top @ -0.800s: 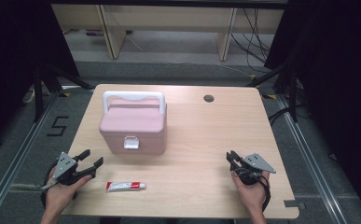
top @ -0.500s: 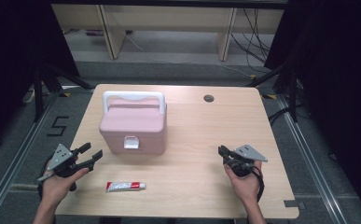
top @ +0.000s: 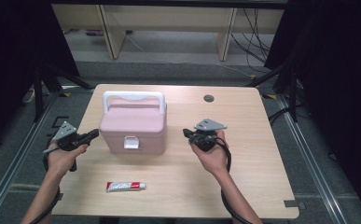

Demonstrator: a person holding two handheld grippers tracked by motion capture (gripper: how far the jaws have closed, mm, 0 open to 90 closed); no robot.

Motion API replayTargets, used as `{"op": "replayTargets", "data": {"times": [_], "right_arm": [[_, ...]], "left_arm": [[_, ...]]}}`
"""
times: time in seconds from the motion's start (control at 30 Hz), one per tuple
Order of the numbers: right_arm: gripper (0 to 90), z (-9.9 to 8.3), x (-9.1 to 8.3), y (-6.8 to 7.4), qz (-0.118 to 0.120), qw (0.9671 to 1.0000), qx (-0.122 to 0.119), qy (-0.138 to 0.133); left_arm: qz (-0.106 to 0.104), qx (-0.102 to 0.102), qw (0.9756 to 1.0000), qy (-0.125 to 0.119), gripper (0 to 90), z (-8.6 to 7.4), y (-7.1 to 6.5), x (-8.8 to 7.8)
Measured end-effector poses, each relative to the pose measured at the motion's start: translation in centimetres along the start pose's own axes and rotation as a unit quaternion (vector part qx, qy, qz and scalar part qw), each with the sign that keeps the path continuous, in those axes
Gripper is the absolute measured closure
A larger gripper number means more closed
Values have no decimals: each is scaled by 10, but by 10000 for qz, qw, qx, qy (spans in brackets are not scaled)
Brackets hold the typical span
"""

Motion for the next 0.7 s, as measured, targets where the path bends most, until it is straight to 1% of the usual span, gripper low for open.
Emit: {"op": "replayTargets", "data": {"times": [0.03,0.07,0.1,0.13,0.17,0.2,0.23,0.27,0.3,0.33,0.37,0.4,0.43,0.47,0.5,0.57,0.6,0.63,0.67,0.7], "right_arm": [[900,0,0,0,0,10000,0,0],[900,3,7,3,73,9999,55,53],[900,7,16,3,156,9998,-52,142],[900,9,23,3,193,9996,-95,189],[900,11,33,5,300,9991,-55,283],[900,12,41,5,400,9987,-103,294],[900,12,41,5,400,9987,-103,294],[900,12,45,6,363,9986,-108,378],[900,12,51,6,396,9981,-163,437],[900,12,54,6,397,9983,-106,416],[900,12,58,6,385,9983,-34,445],[900,12,61,5,438,9978,-39,495],[900,12,62,4,418,9978,-114,505],[900,12,62,4,418,9978,-114,505],[900,11,63,4,451,9976,-77,510],[900,11,64,4,464,9978,-83,474],[900,11,64,5,483,9975,-56,517],[900,12,64,5,457,9974,-95,551],[900,12,63,5,468,9975,-60,535],[900,11,63,5,495,9974,-72,516]], "left_arm": [[0,0,10000,0,897,0,0,0],[22,-53,10000,67,897,2,-1,2],[-14,0,10000,44,897,3,0,6],[-25,21,10000,34,898,5,0,8],[-9,50,10000,58,898,5,0,9],[-34,110,9999,30,898,7,1,13],[-34,110,9999,30,898,7,1,13],[-58,161,9999,9,898,8,0,16],[-73,87,9999,18,899,8,-2,17],[-77,247,9997,23,899,10,-2,18],[-102,138,9998,36,899,9,-5,19],[-119,279,9995,47,899,10,-5,20],[-119,279,9995,47,899,10,-5,20],[-103,235,9996,72,899,9,-6,21],[-127,276,9995,-7,899,10,-6,22],[-154,345,9993,5,900,10,-5,21],[-157,276,9994,148,900,9,-6,19],[-168,358,9991,132,900,9,-6,19],[-156,460,9987,149,899,10,-5,18],[-174,464,9987,132,899,10,-6,19]]}}
Point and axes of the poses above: each handheld gripper's, and its own axes: x roughly forward along the jaws, z roughly out of its top, y roughly to its left, the point moved 2 cm from there along x, roughly forward along the jaws, and after that the axes turned 10 degrees about z, right-handed, at the moved point
